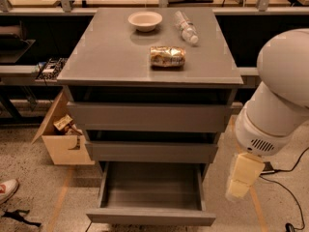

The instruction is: Close bottom drawer

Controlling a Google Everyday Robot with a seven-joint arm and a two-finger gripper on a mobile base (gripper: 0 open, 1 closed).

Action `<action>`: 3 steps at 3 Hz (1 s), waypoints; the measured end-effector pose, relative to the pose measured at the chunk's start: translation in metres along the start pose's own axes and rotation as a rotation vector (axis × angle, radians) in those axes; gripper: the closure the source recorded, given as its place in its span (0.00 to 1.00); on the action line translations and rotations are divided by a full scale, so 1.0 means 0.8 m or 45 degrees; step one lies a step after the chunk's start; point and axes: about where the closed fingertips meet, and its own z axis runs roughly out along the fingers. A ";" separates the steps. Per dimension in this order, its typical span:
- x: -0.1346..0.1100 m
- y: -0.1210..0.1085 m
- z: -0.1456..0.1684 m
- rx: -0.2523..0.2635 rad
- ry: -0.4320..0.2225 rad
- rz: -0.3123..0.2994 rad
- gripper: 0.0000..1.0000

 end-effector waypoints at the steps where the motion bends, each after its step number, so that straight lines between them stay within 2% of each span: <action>1: -0.001 -0.001 -0.002 0.004 -0.003 0.000 0.00; 2: 0.002 0.001 0.041 -0.038 0.033 0.063 0.00; 3: 0.016 0.014 0.163 -0.181 0.070 0.247 0.00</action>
Offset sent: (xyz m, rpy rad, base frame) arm 0.0037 0.0067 -0.1572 -0.0383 0.2075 -0.2209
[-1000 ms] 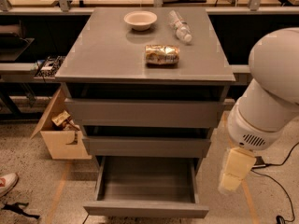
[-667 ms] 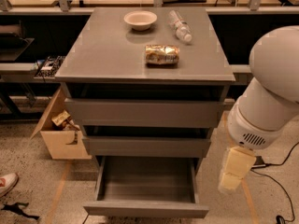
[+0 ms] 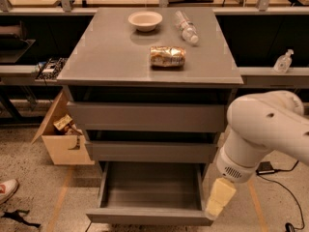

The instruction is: Close bottom drawer

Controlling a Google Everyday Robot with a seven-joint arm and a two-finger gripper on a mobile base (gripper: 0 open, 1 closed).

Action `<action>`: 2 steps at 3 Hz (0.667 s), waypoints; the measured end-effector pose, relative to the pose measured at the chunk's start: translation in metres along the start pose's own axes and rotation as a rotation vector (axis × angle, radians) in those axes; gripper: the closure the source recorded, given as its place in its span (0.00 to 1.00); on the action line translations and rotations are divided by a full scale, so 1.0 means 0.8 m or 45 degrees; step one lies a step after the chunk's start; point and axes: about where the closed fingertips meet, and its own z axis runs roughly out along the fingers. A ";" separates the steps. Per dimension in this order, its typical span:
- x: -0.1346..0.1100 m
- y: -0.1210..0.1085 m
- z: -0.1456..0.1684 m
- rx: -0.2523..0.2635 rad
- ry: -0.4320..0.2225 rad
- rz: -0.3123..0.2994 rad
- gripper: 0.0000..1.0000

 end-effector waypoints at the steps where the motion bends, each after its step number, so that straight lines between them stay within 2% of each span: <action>1: 0.002 -0.001 0.086 -0.066 -0.039 0.158 0.00; 2: 0.003 0.000 0.160 -0.096 -0.117 0.296 0.00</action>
Offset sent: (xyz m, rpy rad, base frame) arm 0.0053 0.0183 -0.2006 0.2088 -0.0445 -0.3908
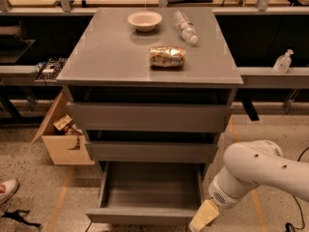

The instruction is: Close bottom drawer

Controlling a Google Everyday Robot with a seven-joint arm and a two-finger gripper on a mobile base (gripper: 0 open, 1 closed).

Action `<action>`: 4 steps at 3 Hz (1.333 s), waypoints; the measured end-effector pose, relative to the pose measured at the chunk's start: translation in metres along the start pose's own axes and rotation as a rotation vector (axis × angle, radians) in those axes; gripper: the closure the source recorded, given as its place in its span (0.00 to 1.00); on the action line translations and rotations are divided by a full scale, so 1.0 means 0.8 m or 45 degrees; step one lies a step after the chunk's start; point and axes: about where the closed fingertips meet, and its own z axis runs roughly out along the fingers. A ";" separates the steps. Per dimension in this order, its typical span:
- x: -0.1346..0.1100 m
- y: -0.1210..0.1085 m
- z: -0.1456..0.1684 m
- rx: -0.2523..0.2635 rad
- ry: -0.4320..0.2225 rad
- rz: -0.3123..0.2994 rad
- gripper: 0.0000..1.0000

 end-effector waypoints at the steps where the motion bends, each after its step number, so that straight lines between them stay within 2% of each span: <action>1: -0.023 -0.011 0.005 0.036 -0.095 0.010 0.00; 2: -0.023 -0.011 0.005 0.037 -0.095 0.009 0.00; 3: -0.017 -0.014 0.022 -0.006 -0.079 0.036 0.00; 4: -0.001 -0.021 0.076 -0.105 -0.077 0.099 0.00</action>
Offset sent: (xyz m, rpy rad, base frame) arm 0.0190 0.0074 -0.0042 0.0300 -0.0696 -0.0254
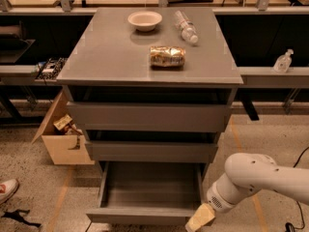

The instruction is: Close bottom drawer

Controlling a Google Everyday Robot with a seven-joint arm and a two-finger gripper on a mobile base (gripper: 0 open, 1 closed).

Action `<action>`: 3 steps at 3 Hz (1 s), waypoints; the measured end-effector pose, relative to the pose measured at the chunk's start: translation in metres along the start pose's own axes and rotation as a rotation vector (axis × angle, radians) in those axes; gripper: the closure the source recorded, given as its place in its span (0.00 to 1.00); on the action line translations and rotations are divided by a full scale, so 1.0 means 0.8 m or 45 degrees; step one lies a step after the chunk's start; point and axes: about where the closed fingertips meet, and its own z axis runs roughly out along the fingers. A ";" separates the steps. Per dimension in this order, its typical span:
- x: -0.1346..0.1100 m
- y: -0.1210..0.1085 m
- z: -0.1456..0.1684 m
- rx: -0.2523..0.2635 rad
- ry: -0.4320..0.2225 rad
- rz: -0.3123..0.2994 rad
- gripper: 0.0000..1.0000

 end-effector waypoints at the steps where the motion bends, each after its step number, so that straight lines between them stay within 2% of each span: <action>1: 0.020 -0.006 0.076 -0.137 0.008 0.068 0.00; 3: 0.036 -0.001 0.207 -0.409 -0.048 0.120 0.00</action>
Offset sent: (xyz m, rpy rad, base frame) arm -0.0403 0.0339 -0.1886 0.2974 0.2466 -0.0770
